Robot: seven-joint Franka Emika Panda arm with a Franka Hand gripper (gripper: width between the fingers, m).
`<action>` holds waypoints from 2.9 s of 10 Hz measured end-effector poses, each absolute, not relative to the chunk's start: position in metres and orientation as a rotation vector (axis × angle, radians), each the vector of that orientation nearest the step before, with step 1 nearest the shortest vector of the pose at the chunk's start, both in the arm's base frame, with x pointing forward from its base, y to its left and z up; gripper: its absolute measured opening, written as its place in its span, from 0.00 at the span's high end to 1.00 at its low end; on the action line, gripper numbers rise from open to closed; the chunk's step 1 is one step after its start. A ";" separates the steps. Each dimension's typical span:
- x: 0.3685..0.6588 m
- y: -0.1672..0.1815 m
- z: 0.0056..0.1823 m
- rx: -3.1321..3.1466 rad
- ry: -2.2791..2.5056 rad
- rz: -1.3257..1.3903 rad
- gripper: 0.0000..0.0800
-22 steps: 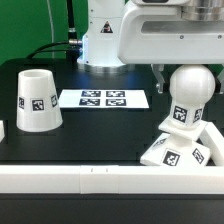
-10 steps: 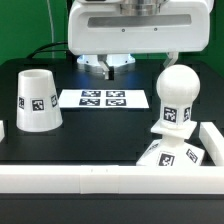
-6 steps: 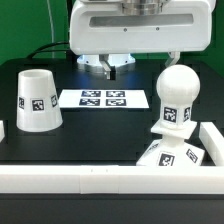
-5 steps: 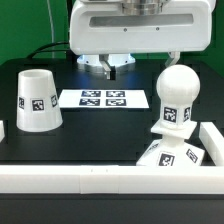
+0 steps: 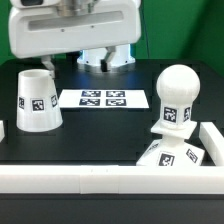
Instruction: Assemble lamp
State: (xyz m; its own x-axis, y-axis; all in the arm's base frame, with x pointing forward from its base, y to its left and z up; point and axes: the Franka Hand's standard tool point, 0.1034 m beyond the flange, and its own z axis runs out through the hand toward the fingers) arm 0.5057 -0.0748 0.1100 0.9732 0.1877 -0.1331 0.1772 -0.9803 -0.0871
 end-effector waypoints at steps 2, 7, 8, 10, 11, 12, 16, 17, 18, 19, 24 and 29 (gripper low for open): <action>0.506 -0.073 0.110 -3.045 -0.291 0.217 0.13; 0.469 -0.110 0.128 -3.020 -0.346 0.219 0.13; 0.463 -0.114 0.128 -3.017 -0.341 0.227 0.13; 0.464 -0.112 0.127 -3.017 -0.348 0.228 0.13; 0.464 -0.112 0.126 -3.017 -0.348 0.229 0.13; 0.466 -0.113 0.123 -3.026 -0.350 0.207 0.13; 0.443 -0.116 0.098 -3.052 -0.336 0.173 0.13; 0.438 -0.113 0.093 -3.058 -0.339 0.162 0.13; 0.434 -0.112 0.089 -3.056 -0.341 0.171 0.13; 0.433 -0.112 0.087 -3.055 -0.343 0.175 0.13; 0.436 -0.113 0.083 -3.052 -0.359 0.186 0.39; 0.437 -0.117 0.075 -3.045 -0.376 0.208 0.94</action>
Offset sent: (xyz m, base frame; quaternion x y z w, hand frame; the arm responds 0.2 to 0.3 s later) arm -0.0246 -0.0013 0.0123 0.0167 0.0142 0.0198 0.9996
